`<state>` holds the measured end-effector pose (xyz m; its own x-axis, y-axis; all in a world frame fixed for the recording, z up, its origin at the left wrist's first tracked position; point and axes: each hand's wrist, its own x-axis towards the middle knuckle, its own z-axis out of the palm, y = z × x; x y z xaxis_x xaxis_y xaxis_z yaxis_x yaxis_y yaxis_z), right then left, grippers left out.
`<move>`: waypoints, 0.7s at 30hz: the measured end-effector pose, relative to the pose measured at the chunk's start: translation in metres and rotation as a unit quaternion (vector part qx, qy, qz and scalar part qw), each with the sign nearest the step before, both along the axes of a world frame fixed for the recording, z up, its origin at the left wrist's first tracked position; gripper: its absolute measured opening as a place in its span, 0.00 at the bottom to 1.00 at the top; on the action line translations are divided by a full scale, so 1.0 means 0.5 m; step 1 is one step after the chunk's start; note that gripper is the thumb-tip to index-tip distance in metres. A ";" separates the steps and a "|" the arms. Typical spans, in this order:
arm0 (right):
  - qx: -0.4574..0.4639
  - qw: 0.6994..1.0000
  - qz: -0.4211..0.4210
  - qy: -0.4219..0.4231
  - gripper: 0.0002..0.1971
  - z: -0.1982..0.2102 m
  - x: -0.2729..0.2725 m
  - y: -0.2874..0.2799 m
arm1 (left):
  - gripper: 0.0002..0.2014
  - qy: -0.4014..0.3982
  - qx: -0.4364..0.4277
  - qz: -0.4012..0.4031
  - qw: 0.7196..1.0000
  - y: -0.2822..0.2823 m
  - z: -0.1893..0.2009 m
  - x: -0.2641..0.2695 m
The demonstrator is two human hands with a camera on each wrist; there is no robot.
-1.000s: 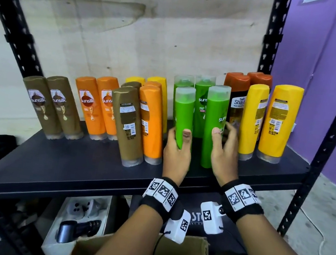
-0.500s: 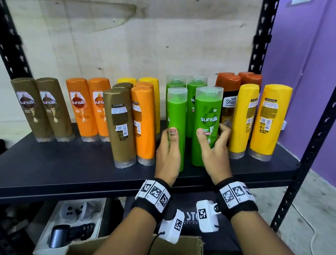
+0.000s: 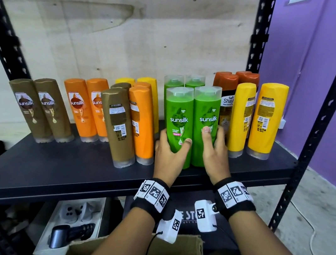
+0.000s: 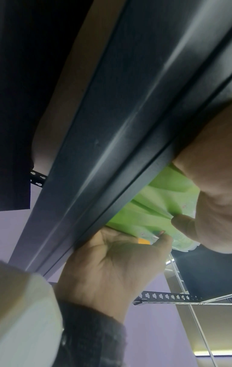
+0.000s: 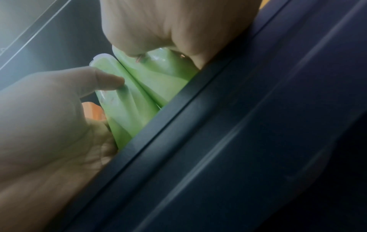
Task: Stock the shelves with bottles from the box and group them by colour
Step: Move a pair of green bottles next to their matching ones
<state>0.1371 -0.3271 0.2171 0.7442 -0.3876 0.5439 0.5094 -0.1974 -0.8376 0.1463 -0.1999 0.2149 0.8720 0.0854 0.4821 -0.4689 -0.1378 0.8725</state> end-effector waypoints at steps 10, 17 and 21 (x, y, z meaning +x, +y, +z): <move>-0.016 1.000 0.008 0.017 0.21 -0.001 -0.001 -0.003 | 0.21 -0.010 0.009 0.019 1.000 -0.003 -0.004 -0.003; -0.037 0.999 0.000 -0.005 0.28 0.003 -0.011 0.005 | 0.30 0.009 -0.002 0.011 1.000 -0.002 0.007 -0.013; -0.051 0.998 0.019 -0.007 0.34 0.017 -0.018 0.004 | 0.33 0.010 -0.004 0.011 1.000 -0.001 0.022 -0.025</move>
<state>0.1280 -0.3251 0.2255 0.7496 -0.3014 0.5893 0.5295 -0.2614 -0.8071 0.1337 -0.2005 0.2258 0.8793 0.1084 0.4637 -0.4481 -0.1411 0.8828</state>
